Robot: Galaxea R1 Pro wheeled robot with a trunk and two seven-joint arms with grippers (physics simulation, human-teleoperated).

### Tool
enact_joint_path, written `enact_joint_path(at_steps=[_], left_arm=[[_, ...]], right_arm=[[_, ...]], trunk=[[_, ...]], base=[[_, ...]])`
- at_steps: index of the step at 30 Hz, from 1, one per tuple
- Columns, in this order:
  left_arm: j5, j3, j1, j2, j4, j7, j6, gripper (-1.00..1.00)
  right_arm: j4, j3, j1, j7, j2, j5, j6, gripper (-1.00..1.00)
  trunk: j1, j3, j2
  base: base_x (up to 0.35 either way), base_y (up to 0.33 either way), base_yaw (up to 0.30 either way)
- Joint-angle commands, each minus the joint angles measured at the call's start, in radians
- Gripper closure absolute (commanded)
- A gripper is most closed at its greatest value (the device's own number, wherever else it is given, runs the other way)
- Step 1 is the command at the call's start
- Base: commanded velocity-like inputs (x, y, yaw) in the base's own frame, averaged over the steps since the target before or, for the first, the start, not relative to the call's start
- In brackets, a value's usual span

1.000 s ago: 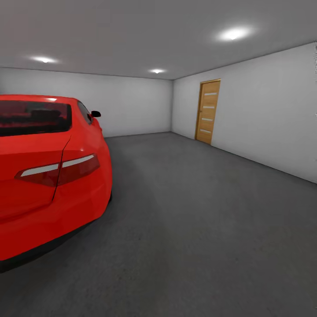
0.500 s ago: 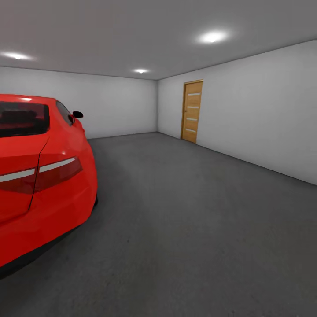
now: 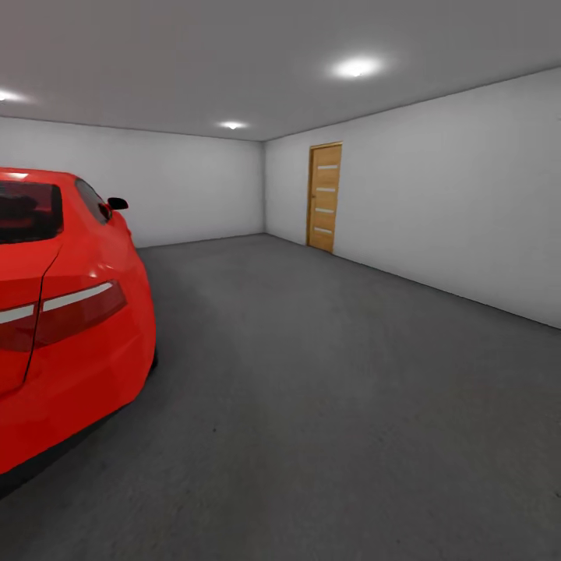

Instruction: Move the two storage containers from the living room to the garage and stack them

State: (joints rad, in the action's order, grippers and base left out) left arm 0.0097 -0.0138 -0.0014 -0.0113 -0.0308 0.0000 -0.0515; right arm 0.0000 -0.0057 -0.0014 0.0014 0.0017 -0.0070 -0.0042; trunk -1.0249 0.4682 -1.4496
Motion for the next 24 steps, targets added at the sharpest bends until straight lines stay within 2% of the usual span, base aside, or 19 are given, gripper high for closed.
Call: enact_joint_path(at_steps=[1, 15, 24], left_arm=[[0.001, -0.001, 0.000, 0.000, 0.000, 0.000, -0.003, -1.00], [0.002, 0.003, 0.000, 0.000, 0.000, 0.000, 0.007, -1.00], [0.016, 0.002, 0.000, 0.000, 0.000, 0.003, 0.007, -1.00]], right_arm=[[0.000, -0.001, 0.000, 0.000, 0.000, -0.001, 0.000, -1.00], [0.000, 0.001, 0.000, 0.000, 0.000, 0.003, -0.004, -1.00], [0.000, -0.005, 0.000, -0.001, 0.001, -0.004, -0.098, -1.00]], trunk=[[0.000, 0.001, 0.000], [0.000, 0.001, 0.000], [0.000, 0.001, 0.000]], base=[[0.097, 0.000, -0.012], [0.280, 0.000, -0.002], [0.320, 0.000, 0.000]])
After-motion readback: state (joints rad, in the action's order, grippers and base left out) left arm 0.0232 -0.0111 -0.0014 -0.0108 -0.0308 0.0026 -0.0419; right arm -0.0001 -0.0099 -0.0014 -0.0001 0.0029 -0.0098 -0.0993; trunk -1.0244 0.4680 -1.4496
